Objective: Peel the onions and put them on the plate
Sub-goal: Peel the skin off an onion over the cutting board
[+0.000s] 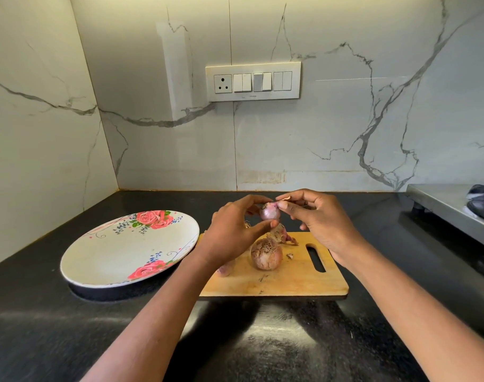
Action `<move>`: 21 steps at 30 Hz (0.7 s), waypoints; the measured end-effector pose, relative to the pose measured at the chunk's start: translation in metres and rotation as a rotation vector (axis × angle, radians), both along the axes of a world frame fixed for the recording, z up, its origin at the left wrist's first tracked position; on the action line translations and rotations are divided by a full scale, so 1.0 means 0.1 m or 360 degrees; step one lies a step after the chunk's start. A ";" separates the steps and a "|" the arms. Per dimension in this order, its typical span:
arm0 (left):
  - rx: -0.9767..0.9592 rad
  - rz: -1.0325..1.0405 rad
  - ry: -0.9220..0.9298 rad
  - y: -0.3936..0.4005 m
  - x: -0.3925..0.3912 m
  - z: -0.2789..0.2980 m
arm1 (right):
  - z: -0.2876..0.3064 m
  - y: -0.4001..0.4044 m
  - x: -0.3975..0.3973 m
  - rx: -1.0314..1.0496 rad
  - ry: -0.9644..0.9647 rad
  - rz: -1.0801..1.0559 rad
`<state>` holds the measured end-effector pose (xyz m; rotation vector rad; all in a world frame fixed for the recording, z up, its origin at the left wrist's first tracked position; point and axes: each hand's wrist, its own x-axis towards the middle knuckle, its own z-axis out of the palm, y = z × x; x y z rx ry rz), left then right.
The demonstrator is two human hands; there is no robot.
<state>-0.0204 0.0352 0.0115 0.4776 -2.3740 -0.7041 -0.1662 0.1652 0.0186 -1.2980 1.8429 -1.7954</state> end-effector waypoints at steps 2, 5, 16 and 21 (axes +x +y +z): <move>0.0001 0.0015 0.0033 0.00 -0.01 -0.01 | 0.00 0.00 0.00 -0.0009 0.0004 -0.0017; -0.0009 0.0021 0.0058 0.00 -0.02 -0.02 | 0.00 -0.03 0.01 -0.0024 0.0011 -0.0030; 0.0089 -0.0151 -0.0021 -0.01 0.07 0.05 | 0.06 -0.03 0.05 -0.0010 -0.0488 0.0080; 0.0119 -0.0181 -0.0050 -0.02 0.06 0.05 | 0.05 -0.01 0.03 0.0000 -0.0486 0.0127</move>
